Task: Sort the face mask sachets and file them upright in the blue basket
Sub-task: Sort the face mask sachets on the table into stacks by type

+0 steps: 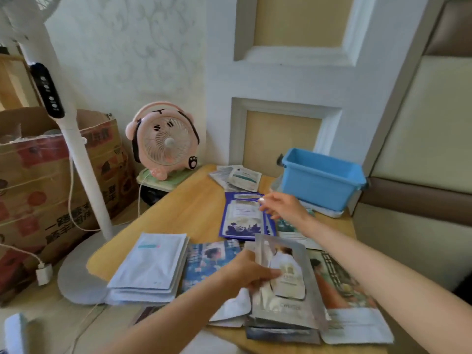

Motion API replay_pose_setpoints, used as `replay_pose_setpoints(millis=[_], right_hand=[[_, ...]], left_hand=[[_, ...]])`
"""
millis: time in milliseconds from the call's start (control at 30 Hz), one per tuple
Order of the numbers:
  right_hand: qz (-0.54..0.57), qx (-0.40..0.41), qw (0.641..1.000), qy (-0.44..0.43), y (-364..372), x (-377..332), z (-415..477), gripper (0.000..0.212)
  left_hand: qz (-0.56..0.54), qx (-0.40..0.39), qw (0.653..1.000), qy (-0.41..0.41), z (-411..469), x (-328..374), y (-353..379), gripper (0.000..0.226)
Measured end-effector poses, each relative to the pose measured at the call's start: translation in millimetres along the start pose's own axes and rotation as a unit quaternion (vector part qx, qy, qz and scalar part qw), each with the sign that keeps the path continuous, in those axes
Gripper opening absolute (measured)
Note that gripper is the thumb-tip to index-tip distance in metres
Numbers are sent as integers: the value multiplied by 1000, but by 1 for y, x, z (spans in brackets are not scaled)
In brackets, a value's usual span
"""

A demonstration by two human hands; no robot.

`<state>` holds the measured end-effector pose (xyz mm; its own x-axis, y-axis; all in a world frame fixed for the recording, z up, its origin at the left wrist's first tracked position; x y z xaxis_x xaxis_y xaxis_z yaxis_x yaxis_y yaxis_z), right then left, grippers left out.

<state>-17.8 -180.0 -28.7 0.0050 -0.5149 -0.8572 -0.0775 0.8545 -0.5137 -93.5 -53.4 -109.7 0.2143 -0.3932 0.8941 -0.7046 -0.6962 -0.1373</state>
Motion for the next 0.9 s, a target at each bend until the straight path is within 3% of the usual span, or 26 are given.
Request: replay_pose_setpoints(millis=[100, 167, 233, 367, 533, 667, 767, 900], right_hand=[[-170, -64, 981, -69, 41, 3, -21, 30], [-268, -85, 954, -101, 70, 12, -35, 37], [-302, -113, 940, -113, 92, 23, -41, 41], [-292, -112, 942, -124, 95, 36, -41, 50], [-299, -63, 938, -164, 92, 29, -47, 47], [-293, -48, 936, -189, 85, 12, -45, 56], [-261, -11, 950, -172, 59, -4, -15, 32], [-295, 9, 950, -99, 29, -5, 52, 32]], left_hand=[[56, 59, 997, 5, 4, 1, 1, 30], [186, 103, 977, 23, 1, 5, -5, 27], [319, 124, 939, 29, -1, 9, -6, 34], [387, 117, 914, 18, 3, 7, -4, 35], [352, 42, 935, 2, 4, 7, -2, 21], [310, -26, 949, -55, -1, 7, -18, 27], [329, 44, 943, -37, 10, 35, -65, 33], [224, 143, 964, 8, 36, 74, -143, 25]])
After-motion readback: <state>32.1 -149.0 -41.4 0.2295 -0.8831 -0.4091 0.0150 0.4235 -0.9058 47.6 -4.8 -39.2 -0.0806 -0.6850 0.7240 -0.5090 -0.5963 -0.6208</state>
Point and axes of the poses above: each hand's wrist, its own z-axis towards the middle knuckle, its own y-axis out of the palm, x = y × z, the point moved 8 cm from there along z, towards the middle knuckle, and after that the axes turned 9 degrees about -x, right-handed, at the moved point
